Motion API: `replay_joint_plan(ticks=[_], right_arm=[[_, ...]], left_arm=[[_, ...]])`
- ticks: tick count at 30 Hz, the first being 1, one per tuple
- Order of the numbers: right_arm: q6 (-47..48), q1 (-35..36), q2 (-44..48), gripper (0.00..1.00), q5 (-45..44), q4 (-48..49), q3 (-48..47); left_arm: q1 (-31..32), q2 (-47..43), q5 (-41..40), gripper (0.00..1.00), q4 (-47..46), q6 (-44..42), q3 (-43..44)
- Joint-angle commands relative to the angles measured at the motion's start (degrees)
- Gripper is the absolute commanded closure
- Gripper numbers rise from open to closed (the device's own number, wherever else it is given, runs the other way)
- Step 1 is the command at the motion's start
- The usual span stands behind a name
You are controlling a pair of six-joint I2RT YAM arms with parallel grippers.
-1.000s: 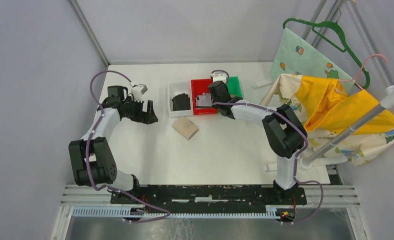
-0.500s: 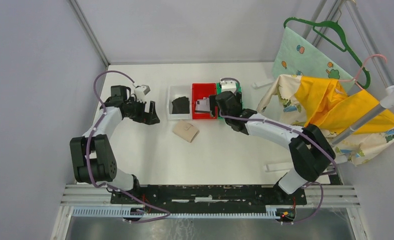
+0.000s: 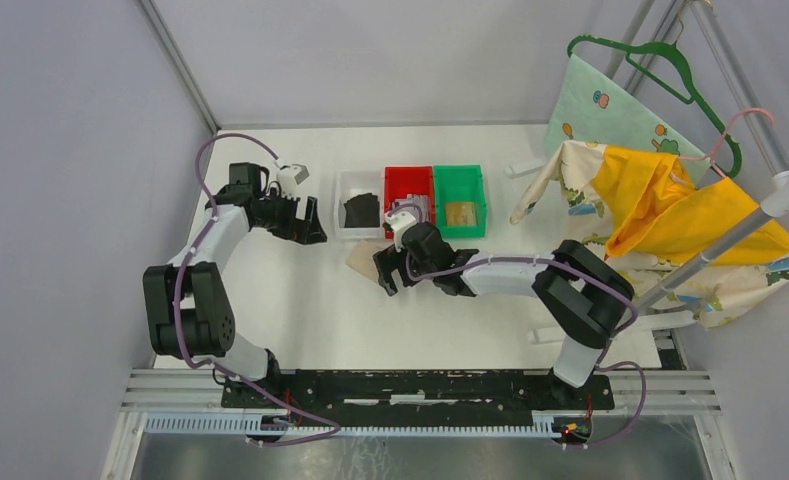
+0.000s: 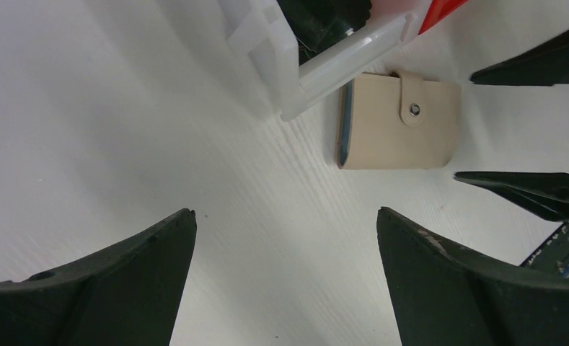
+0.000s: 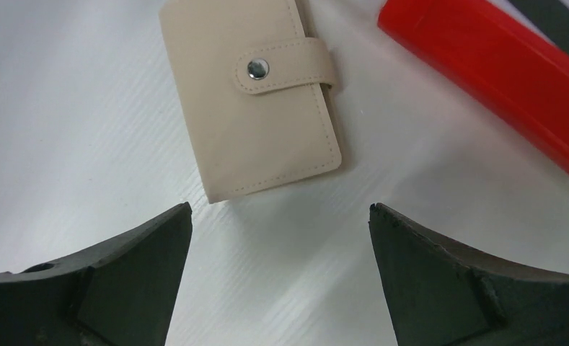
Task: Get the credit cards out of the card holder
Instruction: Pick up the card holder from the center of the board.
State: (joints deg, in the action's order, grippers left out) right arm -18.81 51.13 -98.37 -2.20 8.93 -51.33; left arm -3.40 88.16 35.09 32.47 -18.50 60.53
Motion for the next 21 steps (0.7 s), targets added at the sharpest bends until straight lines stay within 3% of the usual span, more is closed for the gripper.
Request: replay_joint_plan(ticks=[1, 11, 21], right_arm=[[4.1, -0.3, -5.2, 0.02, 4.3, 3.0, -5.6], [10.2, -0.3, -13.6, 0.02, 3.8, 0.8, -13.0], [14.0, 2.5, -15.0, 0.05, 0.9, -0.6, -12.9]], left_arm=[[-0.6, -2.9, 5.5, 0.00, 5.5, -3.2, 2.5], [-2.3, -4.0, 9.3, 0.00, 10.9, -5.8, 5.4], [-2.8, -4.9, 7.9, 0.00, 11.3, -5.2, 5.6]])
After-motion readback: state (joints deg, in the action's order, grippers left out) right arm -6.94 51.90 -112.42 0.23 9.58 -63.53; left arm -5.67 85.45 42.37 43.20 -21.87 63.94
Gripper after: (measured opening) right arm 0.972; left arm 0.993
